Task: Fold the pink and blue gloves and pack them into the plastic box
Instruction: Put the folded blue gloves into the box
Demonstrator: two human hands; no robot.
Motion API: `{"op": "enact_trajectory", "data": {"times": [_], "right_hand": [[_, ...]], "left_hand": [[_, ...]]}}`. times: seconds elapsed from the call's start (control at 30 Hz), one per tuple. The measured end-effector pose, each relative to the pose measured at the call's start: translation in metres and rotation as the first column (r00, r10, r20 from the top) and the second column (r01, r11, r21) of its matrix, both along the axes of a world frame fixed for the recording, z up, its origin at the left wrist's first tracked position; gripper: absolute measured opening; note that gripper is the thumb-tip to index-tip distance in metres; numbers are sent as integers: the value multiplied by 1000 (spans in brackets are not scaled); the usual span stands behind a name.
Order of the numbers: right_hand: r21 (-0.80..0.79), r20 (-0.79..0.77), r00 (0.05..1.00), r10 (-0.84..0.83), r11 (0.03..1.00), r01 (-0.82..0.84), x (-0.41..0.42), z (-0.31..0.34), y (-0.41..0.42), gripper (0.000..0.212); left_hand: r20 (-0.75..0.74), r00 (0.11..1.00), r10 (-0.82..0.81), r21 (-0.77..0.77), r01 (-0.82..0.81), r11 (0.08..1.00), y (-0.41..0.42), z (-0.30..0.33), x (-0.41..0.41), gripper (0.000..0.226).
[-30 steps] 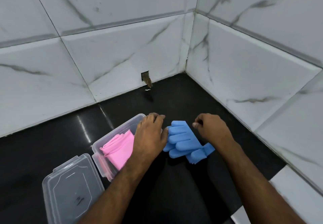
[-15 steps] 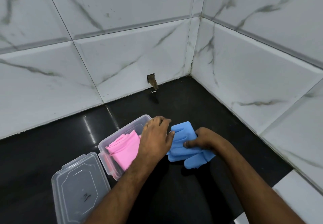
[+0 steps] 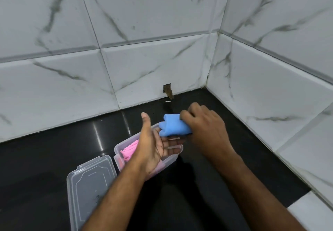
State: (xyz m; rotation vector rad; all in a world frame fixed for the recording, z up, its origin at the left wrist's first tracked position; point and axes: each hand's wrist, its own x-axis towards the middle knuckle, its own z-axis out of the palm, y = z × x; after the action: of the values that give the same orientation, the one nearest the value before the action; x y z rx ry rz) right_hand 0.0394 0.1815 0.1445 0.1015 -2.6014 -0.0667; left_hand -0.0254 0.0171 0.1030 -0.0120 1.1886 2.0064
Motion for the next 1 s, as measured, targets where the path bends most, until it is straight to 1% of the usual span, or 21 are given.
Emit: {"op": "enact_trajectory", "data": {"times": [0.03, 0.07, 0.1, 0.17, 0.23, 0.33, 0.37, 0.4, 0.47, 0.53, 0.57, 0.6, 0.63, 0.67, 0.7, 0.73, 0.77, 0.83, 0.9, 0.93, 1.0], "right_hand": [[77, -52, 997, 56, 996, -52, -2, -3, -10, 38], [132, -87, 990, 115, 986, -103, -3, -8, -19, 31], [167, -107, 979, 173, 974, -154, -4, -14, -27, 26], [198, -116, 953, 280, 947, -254, -6, -31, -40, 23], [193, -93, 928, 361, 921, -339, -9, -45, -49, 26], [138, 23, 909, 416, 900, -415, -14, -56, -53, 38], [99, 72, 899, 432, 894, -437, -14, -58, -52, 43], [18, 112, 882, 458, 887, -462, -13, -58, -50, 48], [-210, 138, 854, 501, 858, -469, -12, -55, -48, 49], [-357, 147, 883, 445, 857, -372, -16, -49, -46, 55], [-432, 188, 897, 399, 854, -289, -20, -47, -44, 66], [-534, 268, 884, 382, 823, -193, -24, -44, -41, 81], [-663, 361, 835, 416, 744, -84, -28, -41, -37, 95], [-782, 416, 764, 494, 622, 24, -31, -39, -34, 105], [-863, 419, 700, 579, 495, 107, -34, -39, -30, 107], [-907, 389, 660, 643, 394, 150, -35, -40, -28, 102], [-931, 351, 647, 677, 324, 166, -35, -42, -27, 93], [-956, 289, 659, 694, 238, 169, -34, -42, -29, 74], [-971, 241, 666, 706, 172, 168, -32, -42, -32, 63], [-973, 230, 671, 705, 154, 171, -32, -43, -32, 62], [-973, 232, 691, 685, 158, 169, -32, -44, -30, 68]], "left_hand": [[87, 996, -12, 110, 2, 994, -10, 2, -6, 112], [154, 988, -9, 186, -20, 982, -21, 4, -9, 112], [188, 982, 14, 213, -55, 975, -29, 5, -11, 108], [165, 976, 139, 149, -164, 975, -39, 3, -11, 89], [87, 959, 269, 70, -276, 959, -43, -4, -6, 69], [42, 927, 373, 6, -373, 928, -54, -18, -1, 53], [46, 923, 382, 2, -382, 924, -59, -20, -1, 50], [42, 925, 377, 0, -377, 926, -64, -21, -3, 48], [-6, 941, 338, -38, -338, 941, -73, -21, -8, 44], [-72, 963, 260, -87, -266, 960, -80, -20, -15, 51], [-110, 974, 197, -99, -208, 973, -83, -18, -18, 54], [-150, 981, 124, -107, -141, 984, -85, -14, -22, 52], [-189, 981, 49, -121, -73, 990, -85, -10, -26, 48], [-225, 974, -22, -140, -10, 990, -85, -5, -31, 44], [-256, 963, -84, -160, 43, 986, -84, -1, -37, 42], [-279, 951, -133, -180, 84, 980, -82, 3, -43, 41], [-292, 941, -172, -201, 115, 973, -80, 7, -48, 40], [-298, 923, -242, -251, 169, 953, -76, 14, -59, 41], [-286, 905, -315, -291, 231, 929, -74, 20, -69, 44], [-280, 896, -344, -298, 260, 919, -74, 23, -73, 43], [-269, 886, -377, -290, 299, 909, -71, 26, -79, 37]]}}
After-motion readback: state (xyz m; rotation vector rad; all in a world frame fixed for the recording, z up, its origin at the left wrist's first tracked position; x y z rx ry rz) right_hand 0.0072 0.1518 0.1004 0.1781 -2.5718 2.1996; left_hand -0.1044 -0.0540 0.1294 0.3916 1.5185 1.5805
